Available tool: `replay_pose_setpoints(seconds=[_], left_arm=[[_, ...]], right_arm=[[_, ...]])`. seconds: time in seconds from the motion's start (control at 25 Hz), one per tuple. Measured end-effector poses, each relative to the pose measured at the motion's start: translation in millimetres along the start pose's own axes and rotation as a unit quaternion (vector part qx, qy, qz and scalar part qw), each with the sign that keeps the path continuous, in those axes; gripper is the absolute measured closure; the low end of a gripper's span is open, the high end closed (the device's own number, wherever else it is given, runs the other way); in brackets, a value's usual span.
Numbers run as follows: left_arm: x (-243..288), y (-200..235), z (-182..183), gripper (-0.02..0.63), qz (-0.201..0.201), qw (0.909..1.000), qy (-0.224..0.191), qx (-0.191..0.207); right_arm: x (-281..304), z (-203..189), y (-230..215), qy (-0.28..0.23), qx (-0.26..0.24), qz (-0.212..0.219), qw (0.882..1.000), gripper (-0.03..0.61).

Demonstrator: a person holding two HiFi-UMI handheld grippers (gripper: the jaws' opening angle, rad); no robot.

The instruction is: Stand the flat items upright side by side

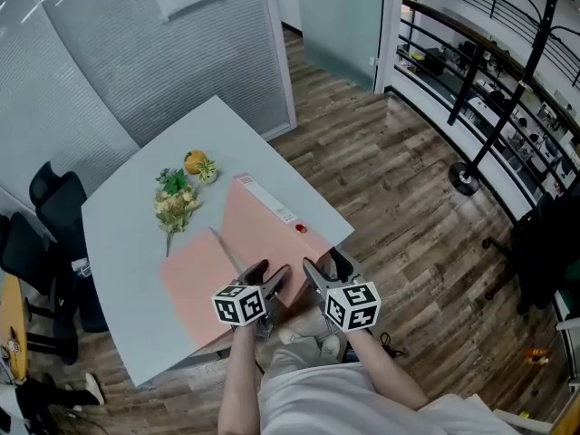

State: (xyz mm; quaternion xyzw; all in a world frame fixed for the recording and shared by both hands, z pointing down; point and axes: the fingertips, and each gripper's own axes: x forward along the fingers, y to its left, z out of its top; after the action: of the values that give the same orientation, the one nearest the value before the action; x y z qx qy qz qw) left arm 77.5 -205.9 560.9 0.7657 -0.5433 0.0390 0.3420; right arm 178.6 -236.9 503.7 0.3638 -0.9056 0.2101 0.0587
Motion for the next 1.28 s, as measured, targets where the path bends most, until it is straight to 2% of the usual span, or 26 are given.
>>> replay_pose_setpoints(seconds=[0.32,0.72,1.08,1.28], left_arm=[[-1,-12,15,0.325,-0.018,0.9995,-0.022,-0.01],[-4,-11,21,0.325,-0.04,0.9981,-0.034,-0.032],[-15,-1,21,0.318,-0.051,0.9959,-0.045,-0.06],[-24,10,22,0.319,-0.038,0.9955,-0.053,-0.069]], right_arm=[[-3,5,5,-0.003,-0.02,-0.004,1.0,0.275],[-3,15,24,-0.008,-0.087,0.001,0.996,0.279],[-3,16,43,-0.013,-0.104,0.031,0.994,0.287],[-4,17,59,-0.018,-0.106,0.068,0.992,0.307]])
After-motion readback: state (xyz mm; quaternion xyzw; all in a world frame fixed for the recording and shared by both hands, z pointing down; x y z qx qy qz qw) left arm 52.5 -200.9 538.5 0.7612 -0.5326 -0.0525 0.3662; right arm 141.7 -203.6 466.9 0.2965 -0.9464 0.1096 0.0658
